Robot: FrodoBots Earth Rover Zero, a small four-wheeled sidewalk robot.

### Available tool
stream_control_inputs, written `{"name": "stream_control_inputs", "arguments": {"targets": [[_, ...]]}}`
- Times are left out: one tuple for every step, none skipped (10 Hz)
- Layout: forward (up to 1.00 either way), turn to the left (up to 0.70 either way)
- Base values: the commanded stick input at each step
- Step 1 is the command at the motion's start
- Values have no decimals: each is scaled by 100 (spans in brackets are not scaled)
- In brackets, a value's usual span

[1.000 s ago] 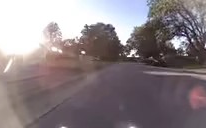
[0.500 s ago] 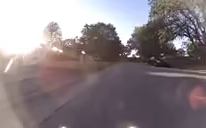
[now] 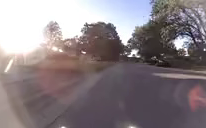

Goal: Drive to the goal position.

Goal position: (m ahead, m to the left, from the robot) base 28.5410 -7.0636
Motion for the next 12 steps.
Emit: {"name": "stream_control_inputs", "arguments": {"targets": [[100, 1], [100, 2], [100, 0], [100, 2], [100, 2], [100, 1], [100, 0], [100, 0], [100, 2], [100, 1], [100, -4], [100, -35]]}}
